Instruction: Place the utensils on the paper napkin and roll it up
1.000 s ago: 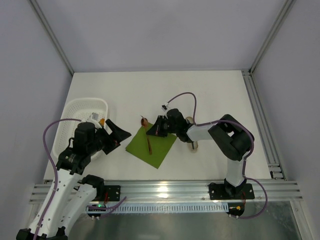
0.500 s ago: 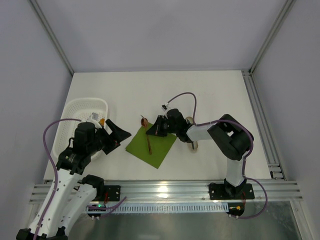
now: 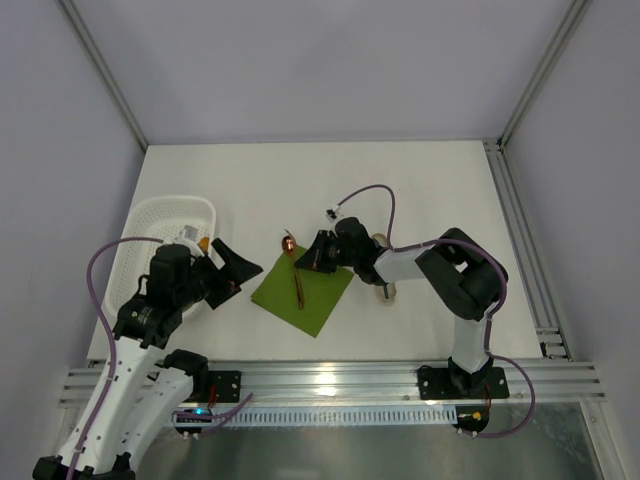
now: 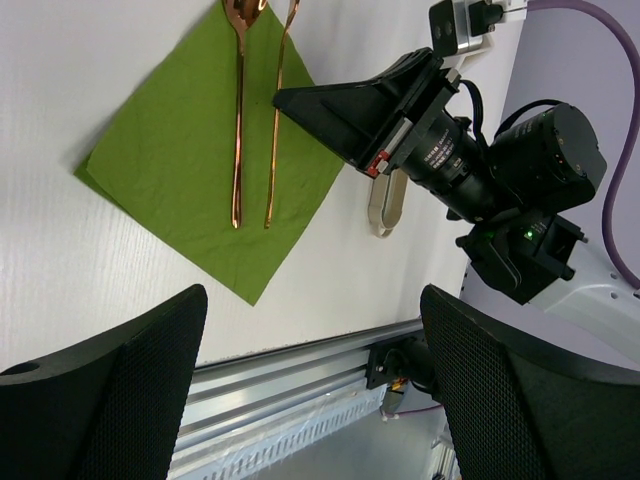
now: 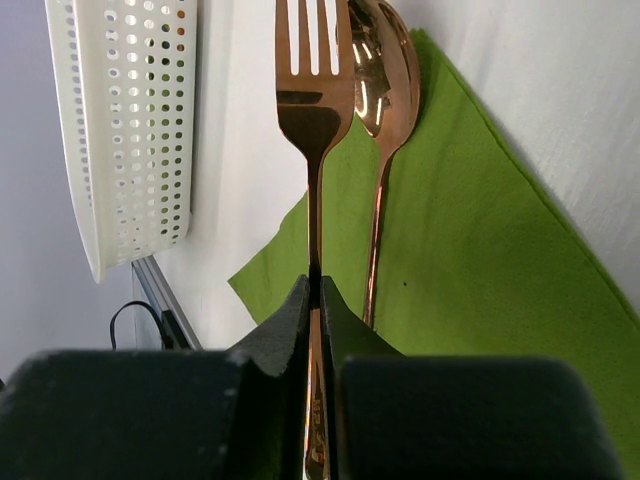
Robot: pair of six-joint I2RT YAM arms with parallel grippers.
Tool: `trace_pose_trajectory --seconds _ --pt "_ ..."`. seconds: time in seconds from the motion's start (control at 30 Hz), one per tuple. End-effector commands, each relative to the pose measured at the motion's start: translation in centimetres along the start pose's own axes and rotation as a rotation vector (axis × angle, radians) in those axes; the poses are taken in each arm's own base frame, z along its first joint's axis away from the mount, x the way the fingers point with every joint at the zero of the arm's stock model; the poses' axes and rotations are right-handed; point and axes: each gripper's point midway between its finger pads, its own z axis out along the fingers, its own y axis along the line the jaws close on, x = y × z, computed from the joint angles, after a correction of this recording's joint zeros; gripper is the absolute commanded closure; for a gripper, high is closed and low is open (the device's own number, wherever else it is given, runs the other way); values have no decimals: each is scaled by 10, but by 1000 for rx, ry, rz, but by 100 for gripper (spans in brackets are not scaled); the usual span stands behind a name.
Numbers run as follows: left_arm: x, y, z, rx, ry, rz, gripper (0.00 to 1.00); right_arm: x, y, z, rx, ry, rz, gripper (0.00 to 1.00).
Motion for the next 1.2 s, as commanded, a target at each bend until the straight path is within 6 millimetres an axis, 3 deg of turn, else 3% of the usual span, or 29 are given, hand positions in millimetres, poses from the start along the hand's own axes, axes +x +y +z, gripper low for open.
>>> trace_pose_trajectory --seconds 0.0,0.53,0.83,1.17 --pt "-2 -7 2 41 -1 23 12 -11 2 -2 -9 -52 -30 94" --pt "-2 -6 3 41 0 23 12 -8 -17 6 16 -40 2 89" --pt "-1 -6 2 40 1 24 12 -7 -28 7 56 -32 -3 77" --pt "1 -4 5 40 9 21 12 -20 -28 -5 222 -43 -169 71"
